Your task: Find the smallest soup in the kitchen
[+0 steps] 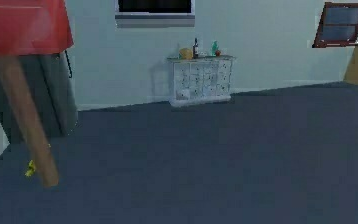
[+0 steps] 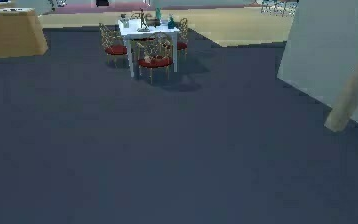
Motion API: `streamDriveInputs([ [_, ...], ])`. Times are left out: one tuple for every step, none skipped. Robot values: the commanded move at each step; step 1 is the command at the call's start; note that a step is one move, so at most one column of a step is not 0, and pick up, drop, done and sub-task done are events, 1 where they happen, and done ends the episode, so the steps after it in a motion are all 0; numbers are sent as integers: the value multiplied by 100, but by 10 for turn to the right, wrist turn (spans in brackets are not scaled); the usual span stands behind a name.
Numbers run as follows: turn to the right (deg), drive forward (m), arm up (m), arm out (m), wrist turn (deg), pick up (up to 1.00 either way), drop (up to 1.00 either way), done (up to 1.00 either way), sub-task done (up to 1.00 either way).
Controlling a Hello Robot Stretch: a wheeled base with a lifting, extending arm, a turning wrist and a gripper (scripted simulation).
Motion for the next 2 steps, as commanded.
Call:
streamDriveInputs([
  [0,100,0,0,0,0,0,0,0],
  [0,100,0,0,0,0,0,0,0],
])
